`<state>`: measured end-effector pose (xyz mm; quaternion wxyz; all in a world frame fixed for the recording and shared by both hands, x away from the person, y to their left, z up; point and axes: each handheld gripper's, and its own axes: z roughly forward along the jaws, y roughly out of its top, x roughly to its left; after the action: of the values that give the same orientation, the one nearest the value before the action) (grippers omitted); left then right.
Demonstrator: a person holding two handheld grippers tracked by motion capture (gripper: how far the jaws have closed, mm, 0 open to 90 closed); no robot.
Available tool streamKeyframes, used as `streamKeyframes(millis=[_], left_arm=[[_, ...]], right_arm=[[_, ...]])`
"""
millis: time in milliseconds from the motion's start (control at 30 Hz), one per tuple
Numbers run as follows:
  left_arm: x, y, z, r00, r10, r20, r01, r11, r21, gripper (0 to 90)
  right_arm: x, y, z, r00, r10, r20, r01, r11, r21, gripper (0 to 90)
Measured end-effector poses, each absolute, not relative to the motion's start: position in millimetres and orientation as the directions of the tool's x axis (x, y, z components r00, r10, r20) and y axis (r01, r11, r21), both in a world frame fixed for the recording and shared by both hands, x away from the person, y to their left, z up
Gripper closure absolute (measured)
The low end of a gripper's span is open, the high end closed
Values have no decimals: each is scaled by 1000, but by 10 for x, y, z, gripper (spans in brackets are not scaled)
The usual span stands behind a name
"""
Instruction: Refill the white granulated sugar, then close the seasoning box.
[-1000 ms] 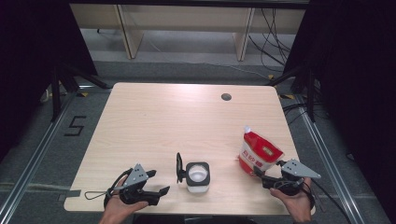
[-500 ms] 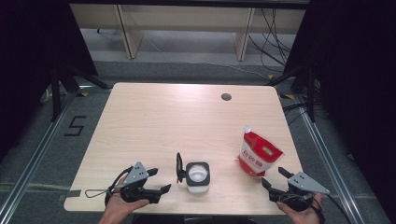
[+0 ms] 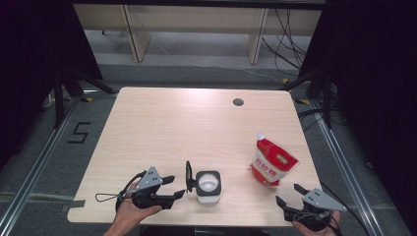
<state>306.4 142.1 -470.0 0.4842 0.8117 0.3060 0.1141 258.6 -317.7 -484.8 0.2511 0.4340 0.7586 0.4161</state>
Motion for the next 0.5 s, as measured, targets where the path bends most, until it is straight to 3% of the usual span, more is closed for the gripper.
streamKeyframes(millis=[267,300,500], left_arm=[[3077,1385,-4633,795,601,-76,352,-356,865,811],[3082,1387,-4617,798,600,-55,337,-369,866,838],[3079,1339,-4527,803,594,-45,321,-368,873,891]], right_arm=[[2584,-3164,-4848,-510,857,-71,414,317,853,236],[2554,-3136,-4847,-494,869,-27,457,286,842,236],[2582,-3149,-4865,-516,855,-49,444,316,839,236]])
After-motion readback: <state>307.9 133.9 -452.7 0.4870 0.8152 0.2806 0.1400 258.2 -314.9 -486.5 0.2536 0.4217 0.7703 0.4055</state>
